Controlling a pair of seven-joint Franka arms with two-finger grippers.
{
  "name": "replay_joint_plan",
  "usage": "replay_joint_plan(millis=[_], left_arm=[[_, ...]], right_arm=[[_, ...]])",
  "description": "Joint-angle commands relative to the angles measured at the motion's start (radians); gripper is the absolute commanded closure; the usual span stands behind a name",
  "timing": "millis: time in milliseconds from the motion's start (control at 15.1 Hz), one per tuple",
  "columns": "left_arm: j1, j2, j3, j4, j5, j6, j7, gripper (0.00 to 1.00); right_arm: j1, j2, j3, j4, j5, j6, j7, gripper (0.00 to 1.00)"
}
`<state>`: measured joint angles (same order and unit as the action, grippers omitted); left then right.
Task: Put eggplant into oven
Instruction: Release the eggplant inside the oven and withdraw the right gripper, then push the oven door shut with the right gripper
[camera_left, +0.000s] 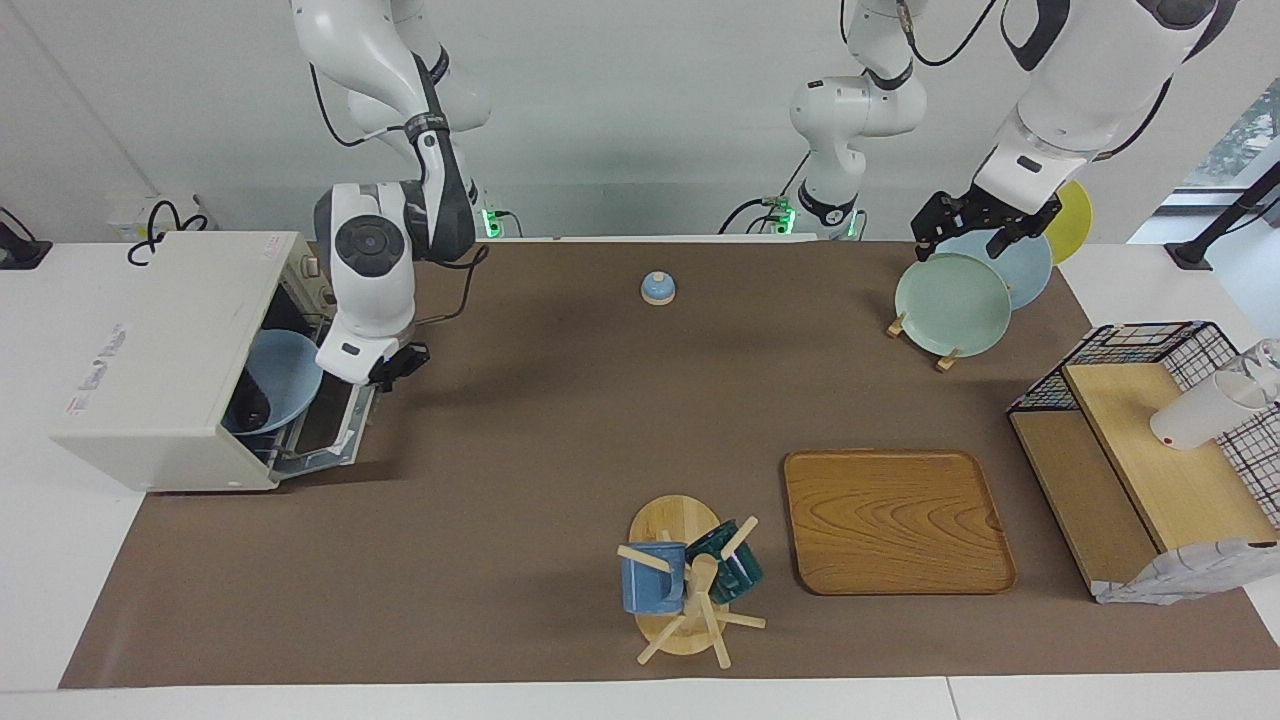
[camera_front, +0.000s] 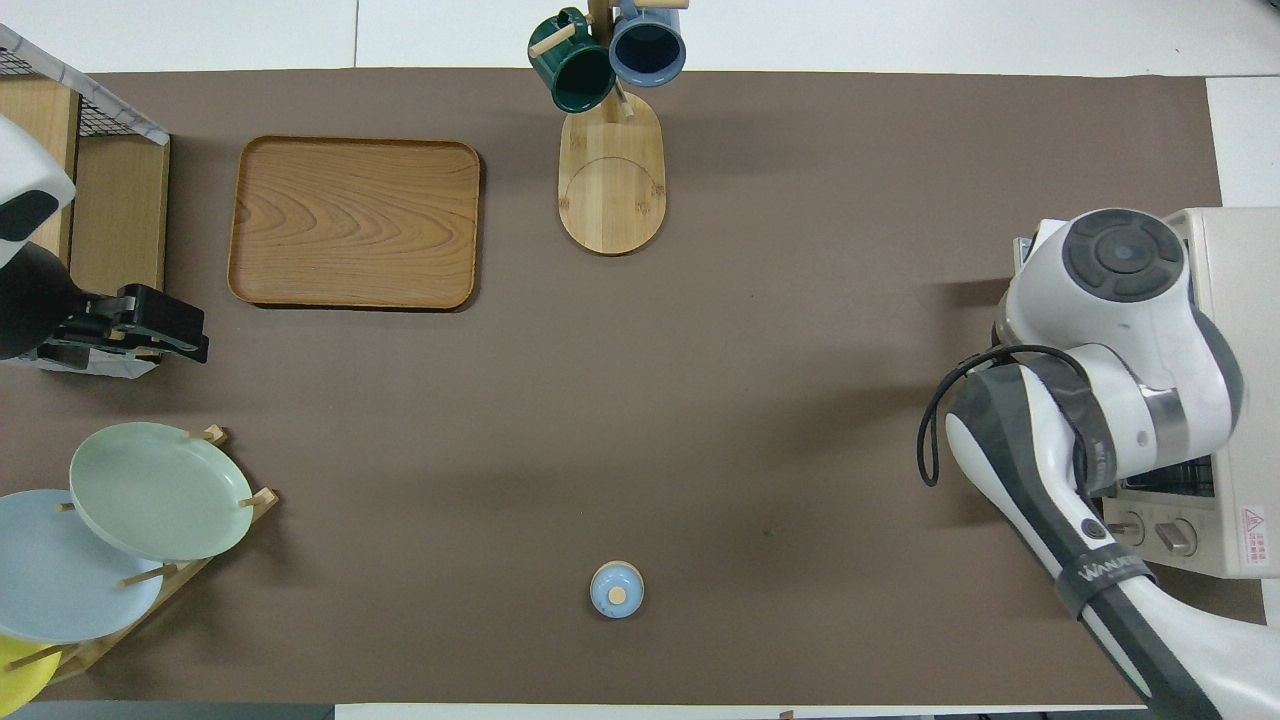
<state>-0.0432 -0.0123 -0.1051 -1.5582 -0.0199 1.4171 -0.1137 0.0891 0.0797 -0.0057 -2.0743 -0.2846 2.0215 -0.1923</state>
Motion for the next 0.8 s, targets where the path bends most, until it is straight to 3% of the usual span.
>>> replay_joint_plan(millis=[0,465,731], left_arm=[[0.014,-0.009,-0.01,-0.006,0.002,-0.009,-0.006,0.0],[0.014,-0.009,-0.01,-0.005,0.002,-0.009,-0.006,0.0],[0.014,-0.009,-0.008,-0.006,0.002,-0.009,-0.006,0.0]], right_arm=[[-0.113,-0.026,-0.014,0.006,0.013,-0.013,-0.149,1.0],[-0.173,-0.101,-0.019,0.006,0.062,-0.085,-0.262,1.0],[-0.17,-0.146,-0.02,0.066,0.077,-0.193,-0.283,1.0]])
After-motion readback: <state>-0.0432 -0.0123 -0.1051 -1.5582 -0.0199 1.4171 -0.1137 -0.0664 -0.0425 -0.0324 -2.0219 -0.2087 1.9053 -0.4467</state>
